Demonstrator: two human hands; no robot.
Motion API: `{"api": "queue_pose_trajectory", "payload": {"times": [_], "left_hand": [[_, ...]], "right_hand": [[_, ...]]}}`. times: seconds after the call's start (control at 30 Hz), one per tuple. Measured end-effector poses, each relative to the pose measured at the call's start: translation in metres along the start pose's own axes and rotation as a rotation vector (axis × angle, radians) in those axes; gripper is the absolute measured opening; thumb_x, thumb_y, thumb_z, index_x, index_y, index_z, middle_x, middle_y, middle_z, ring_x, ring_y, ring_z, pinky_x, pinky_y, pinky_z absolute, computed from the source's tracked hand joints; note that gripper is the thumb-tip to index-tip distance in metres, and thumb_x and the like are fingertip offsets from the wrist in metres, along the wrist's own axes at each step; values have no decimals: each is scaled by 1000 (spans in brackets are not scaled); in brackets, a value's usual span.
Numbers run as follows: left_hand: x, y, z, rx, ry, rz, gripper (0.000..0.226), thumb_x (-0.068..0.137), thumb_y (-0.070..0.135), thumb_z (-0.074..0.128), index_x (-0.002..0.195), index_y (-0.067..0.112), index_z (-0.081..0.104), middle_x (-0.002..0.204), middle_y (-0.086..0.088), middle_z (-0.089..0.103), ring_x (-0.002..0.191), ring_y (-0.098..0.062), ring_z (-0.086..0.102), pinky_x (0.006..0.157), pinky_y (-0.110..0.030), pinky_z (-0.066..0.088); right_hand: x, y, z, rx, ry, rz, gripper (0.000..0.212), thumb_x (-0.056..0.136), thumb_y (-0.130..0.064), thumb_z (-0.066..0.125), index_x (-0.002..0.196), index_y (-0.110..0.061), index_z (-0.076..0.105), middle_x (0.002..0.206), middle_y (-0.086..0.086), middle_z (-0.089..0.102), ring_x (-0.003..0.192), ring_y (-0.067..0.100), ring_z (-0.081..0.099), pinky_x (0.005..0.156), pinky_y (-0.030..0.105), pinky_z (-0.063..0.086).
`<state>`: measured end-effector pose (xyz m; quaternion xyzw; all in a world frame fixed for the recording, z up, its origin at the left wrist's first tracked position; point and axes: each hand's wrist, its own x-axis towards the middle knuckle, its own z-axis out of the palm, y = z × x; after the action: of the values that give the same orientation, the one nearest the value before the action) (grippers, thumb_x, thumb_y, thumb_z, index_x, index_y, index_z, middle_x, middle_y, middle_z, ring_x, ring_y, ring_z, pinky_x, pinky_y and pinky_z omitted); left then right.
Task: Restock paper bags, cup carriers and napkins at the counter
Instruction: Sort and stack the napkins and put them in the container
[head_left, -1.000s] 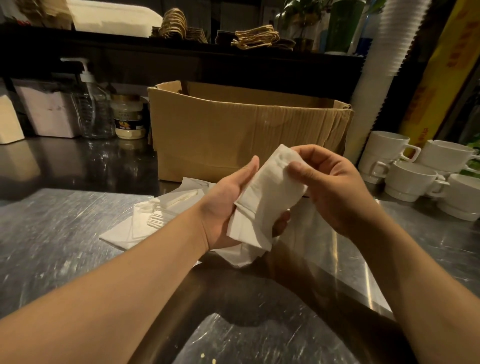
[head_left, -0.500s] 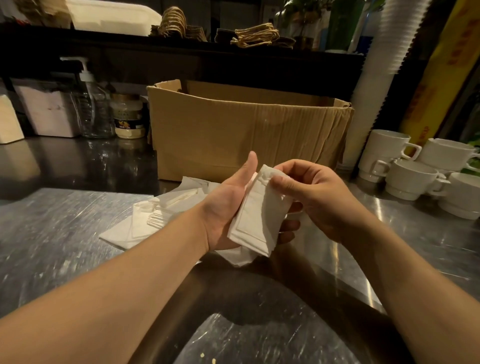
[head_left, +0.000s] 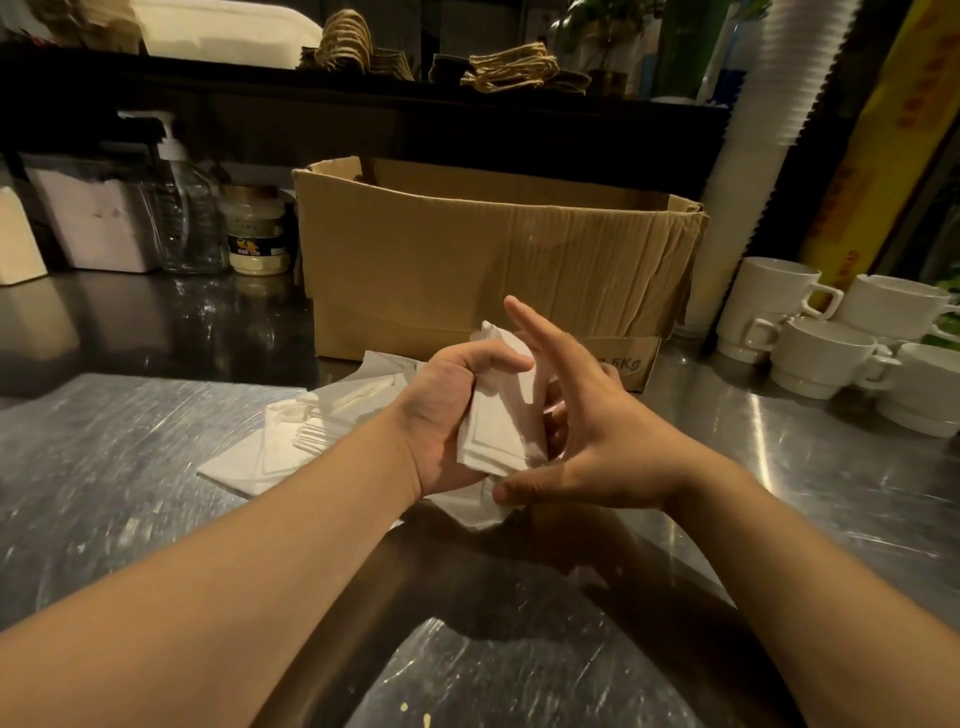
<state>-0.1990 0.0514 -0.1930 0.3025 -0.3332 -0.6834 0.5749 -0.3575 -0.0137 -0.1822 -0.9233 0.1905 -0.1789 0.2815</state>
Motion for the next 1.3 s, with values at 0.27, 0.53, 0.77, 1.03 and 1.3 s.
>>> {"api": "queue_pose_trajectory", "payload": {"times": [0.27, 0.53, 0.77, 1.03, 1.3], "left_hand": [[0, -1, 2, -15, 74, 0, 42, 81, 18, 56, 122, 11, 63, 96, -16, 65, 88, -31, 67, 79, -43, 56], [1, 2, 5, -68, 100, 30, 24, 80, 26, 57, 93, 11, 69, 85, -12, 62, 82, -26, 60, 75, -35, 55], [2, 4, 1, -93, 169, 41, 29, 88, 31, 51, 102, 10, 64, 91, -13, 63, 86, -27, 59, 85, -40, 49], [0, 5, 2, -68, 228, 29, 25, 93, 34, 48, 97, 13, 62, 80, -10, 63, 74, -23, 61, 75, -36, 52], [1, 5, 3, -53, 246, 0, 25, 93, 35, 50, 102, 14, 61, 76, -8, 62, 67, -22, 62, 67, -32, 54]], "right_hand": [[0, -4, -1, -114, 39, -33, 129, 67, -37, 94, 145, -70, -3, 148, -34, 16, 141, 14, 22, 113, 57, 39], [1, 6, 2, -113, 117, -89, 128, 63, -49, 92, 148, -65, -1, 158, -24, 15, 145, 19, 21, 114, 50, 40], [6, 17, 2, -197, 283, -222, 78, 71, -66, 76, 138, -46, 42, 150, -14, 29, 143, 18, 29, 111, 48, 43], [5, 16, 5, -319, 321, -311, 32, 79, -46, 78, 107, -39, 64, 126, -18, 49, 124, 14, 36, 100, 45, 38], [4, 13, 6, -322, 294, -353, 20, 81, -51, 69, 97, -38, 67, 114, -20, 54, 117, 12, 41, 96, 40, 35]]}}
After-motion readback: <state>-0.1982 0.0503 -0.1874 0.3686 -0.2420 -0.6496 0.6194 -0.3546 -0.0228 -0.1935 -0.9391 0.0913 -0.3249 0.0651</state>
